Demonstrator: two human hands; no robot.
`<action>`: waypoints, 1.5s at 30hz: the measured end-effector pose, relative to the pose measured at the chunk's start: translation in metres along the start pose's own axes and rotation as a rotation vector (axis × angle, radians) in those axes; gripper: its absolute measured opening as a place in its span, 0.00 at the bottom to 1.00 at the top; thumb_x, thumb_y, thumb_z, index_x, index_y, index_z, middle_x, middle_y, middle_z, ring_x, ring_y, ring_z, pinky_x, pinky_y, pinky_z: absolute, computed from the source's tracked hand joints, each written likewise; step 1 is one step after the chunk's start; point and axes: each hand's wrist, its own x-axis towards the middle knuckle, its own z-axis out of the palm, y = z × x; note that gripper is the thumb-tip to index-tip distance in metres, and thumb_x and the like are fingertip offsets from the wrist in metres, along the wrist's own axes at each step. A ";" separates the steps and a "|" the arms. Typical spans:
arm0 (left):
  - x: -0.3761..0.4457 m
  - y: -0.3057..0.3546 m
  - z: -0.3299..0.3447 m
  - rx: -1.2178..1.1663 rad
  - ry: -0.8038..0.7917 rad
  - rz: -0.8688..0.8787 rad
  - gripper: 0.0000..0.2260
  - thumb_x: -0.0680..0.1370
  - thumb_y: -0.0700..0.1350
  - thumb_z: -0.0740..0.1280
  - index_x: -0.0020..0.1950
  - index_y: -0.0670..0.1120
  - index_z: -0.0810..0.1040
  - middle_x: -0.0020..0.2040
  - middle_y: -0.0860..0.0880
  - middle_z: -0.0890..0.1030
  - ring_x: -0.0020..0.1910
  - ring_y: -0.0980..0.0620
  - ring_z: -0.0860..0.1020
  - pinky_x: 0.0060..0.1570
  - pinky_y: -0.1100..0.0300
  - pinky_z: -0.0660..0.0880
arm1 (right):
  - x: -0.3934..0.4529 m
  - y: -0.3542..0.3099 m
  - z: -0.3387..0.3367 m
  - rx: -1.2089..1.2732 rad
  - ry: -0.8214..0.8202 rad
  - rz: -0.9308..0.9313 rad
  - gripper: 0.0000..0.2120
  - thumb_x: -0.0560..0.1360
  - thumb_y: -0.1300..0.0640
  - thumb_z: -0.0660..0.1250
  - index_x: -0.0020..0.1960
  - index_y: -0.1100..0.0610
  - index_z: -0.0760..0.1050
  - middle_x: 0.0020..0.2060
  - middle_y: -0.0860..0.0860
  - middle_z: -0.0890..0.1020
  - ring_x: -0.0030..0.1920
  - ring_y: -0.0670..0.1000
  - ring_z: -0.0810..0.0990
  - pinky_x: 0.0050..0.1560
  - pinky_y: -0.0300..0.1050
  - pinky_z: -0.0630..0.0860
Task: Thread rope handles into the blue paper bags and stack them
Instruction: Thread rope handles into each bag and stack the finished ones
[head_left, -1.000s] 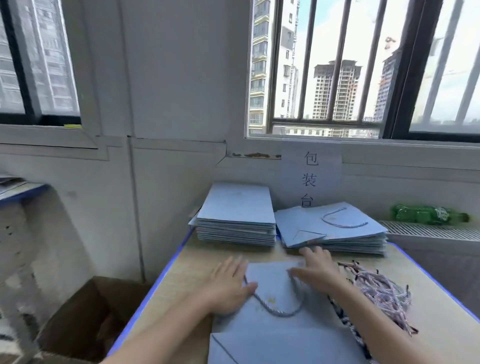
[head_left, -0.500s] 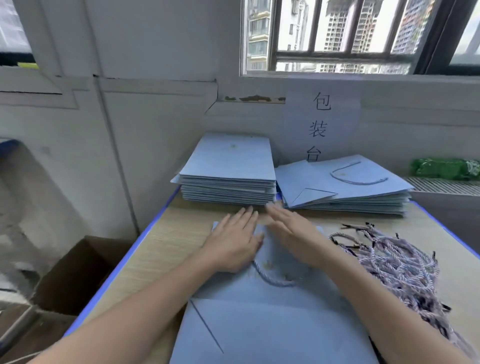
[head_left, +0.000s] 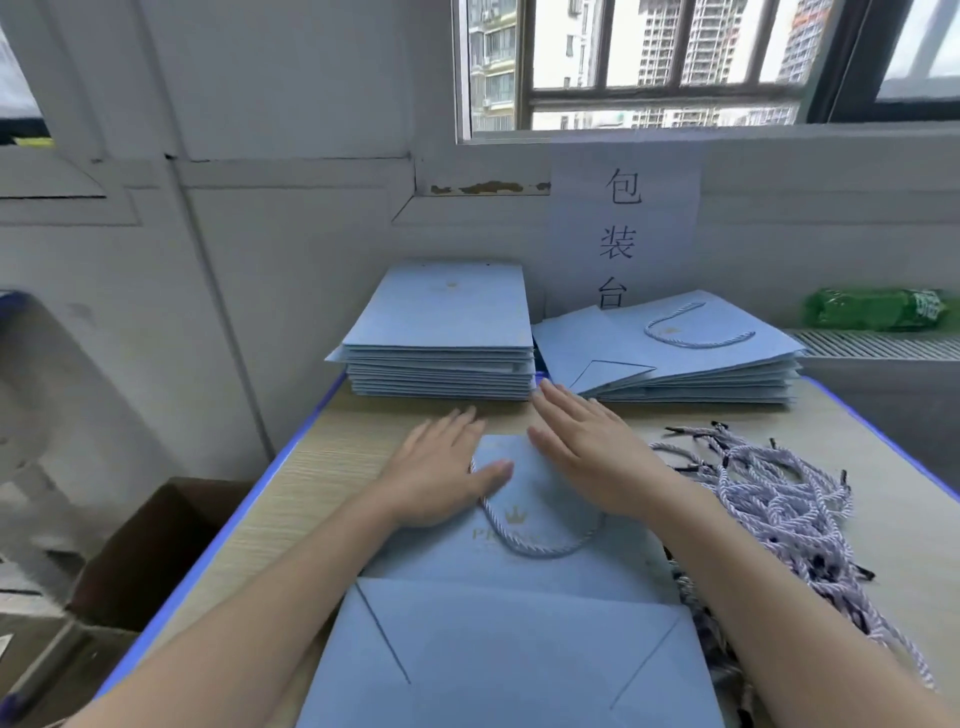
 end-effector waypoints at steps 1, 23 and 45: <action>-0.002 -0.002 -0.003 -0.050 0.001 0.026 0.38 0.75 0.70 0.54 0.78 0.49 0.53 0.79 0.54 0.49 0.77 0.56 0.45 0.74 0.58 0.43 | -0.002 -0.001 0.001 -0.026 -0.063 0.017 0.28 0.82 0.44 0.45 0.77 0.54 0.45 0.77 0.49 0.44 0.76 0.45 0.41 0.73 0.43 0.42; 0.074 0.061 -0.120 -0.187 0.633 0.154 0.23 0.78 0.51 0.62 0.70 0.43 0.66 0.70 0.46 0.64 0.69 0.48 0.64 0.67 0.56 0.61 | 0.026 0.096 -0.163 -0.357 0.571 0.379 0.30 0.77 0.49 0.63 0.73 0.56 0.55 0.68 0.58 0.61 0.67 0.59 0.63 0.62 0.53 0.64; 0.076 0.029 -0.069 0.131 0.143 -0.124 0.38 0.75 0.65 0.61 0.77 0.49 0.52 0.77 0.43 0.52 0.76 0.43 0.49 0.74 0.50 0.49 | 0.046 0.048 -0.024 -0.239 0.124 0.055 0.19 0.79 0.45 0.52 0.68 0.42 0.66 0.70 0.46 0.64 0.70 0.50 0.59 0.67 0.54 0.54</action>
